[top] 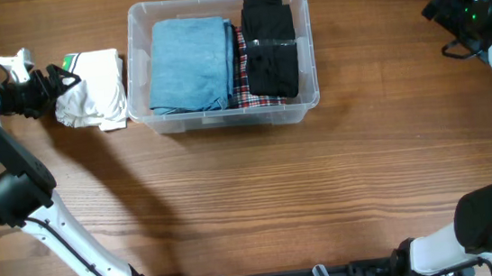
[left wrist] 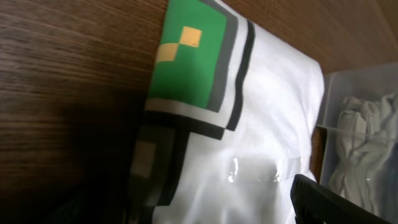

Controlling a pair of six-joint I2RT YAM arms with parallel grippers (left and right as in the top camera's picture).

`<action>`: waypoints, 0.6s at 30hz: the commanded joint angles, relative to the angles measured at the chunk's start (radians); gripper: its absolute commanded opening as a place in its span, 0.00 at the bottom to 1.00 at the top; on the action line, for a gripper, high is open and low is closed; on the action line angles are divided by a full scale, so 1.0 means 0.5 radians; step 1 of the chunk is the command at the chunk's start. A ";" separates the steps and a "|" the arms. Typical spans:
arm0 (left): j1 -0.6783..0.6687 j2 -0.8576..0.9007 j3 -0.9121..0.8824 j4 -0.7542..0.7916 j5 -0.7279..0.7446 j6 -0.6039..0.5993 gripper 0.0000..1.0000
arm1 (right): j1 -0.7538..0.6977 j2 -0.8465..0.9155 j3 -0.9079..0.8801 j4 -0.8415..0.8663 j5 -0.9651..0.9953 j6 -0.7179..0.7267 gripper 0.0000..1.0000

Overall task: Pack container
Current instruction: 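Move the left gripper to the white t-shirt and grasp it, then lift the white t-shirt and lower it into the bin atop the denim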

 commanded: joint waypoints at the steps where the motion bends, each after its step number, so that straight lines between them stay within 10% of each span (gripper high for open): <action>1: -0.023 0.067 0.014 0.015 0.092 0.068 0.93 | 0.005 0.023 -0.019 0.001 -0.011 0.026 1.00; 6: -0.153 0.071 0.014 0.024 0.090 0.074 0.65 | 0.005 0.023 -0.019 0.001 -0.010 0.026 1.00; 9: -0.220 0.071 0.014 0.027 0.089 0.072 0.08 | 0.005 0.023 -0.019 0.001 -0.010 0.026 1.00; 18: -0.179 -0.072 0.033 0.001 0.466 -0.256 0.04 | 0.005 0.023 -0.019 0.001 -0.010 0.026 1.00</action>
